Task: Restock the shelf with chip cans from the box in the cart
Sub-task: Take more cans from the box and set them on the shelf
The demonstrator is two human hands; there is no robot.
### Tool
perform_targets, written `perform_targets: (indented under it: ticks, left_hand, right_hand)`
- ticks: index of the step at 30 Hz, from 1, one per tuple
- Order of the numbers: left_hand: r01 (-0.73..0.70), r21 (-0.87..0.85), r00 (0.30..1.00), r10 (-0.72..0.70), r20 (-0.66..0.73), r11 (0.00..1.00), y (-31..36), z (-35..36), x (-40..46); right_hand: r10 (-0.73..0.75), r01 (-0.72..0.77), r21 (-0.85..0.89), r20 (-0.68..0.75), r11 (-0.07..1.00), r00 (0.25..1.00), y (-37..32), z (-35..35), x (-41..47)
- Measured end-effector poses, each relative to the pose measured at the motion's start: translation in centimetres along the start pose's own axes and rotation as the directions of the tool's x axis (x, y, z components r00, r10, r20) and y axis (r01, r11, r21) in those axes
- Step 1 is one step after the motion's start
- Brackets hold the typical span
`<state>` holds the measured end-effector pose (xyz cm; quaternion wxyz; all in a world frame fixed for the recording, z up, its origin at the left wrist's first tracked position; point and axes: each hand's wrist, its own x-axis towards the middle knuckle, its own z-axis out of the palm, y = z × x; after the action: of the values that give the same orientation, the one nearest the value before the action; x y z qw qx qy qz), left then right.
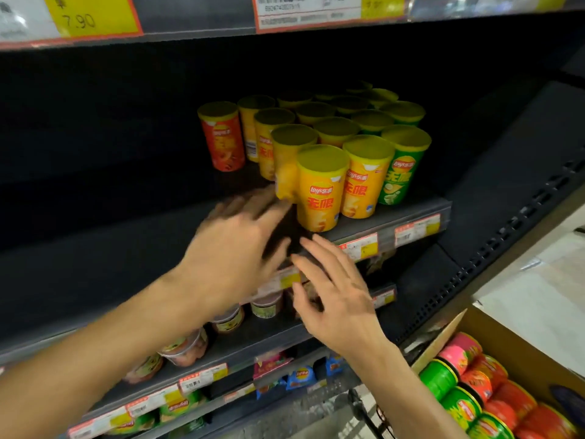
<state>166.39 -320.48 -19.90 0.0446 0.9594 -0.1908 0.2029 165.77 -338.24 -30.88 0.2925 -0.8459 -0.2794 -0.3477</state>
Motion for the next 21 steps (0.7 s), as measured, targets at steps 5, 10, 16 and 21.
perform_targets:
  ticks: [5, 10, 16, 21]
  left_hand:
    - [-0.211, -0.089, 0.976, 0.215, 0.043, 0.974, 7.3, 3.5, -1.7]
    - [-0.297, -0.231, 0.927, 0.337, 0.162, 0.926, 15.0, 7.6, -0.9]
    - [-0.477, -0.363, 0.801, 0.566, 0.195, 0.8, 25.0, 11.9, 0.7]
    - [-0.588, -0.423, 0.656, 0.713, 0.248, 0.689, 33.7, 16.2, 1.4]
  right_hand:
    - [0.147, -0.143, -0.104, 0.039, 0.984, 0.988, 2.6, -6.1, -4.5]
    - [0.389, -0.373, -0.224, 0.031, 0.9, 0.921, 5.1, -11.1, -10.7]
    - [0.608, -0.584, -0.328, -0.036, 0.742, 0.793, 7.4, -16.8, -18.0]
    - [0.728, -0.704, -0.389, -0.112, 0.595, 0.677, 9.5, -21.7, -24.0]
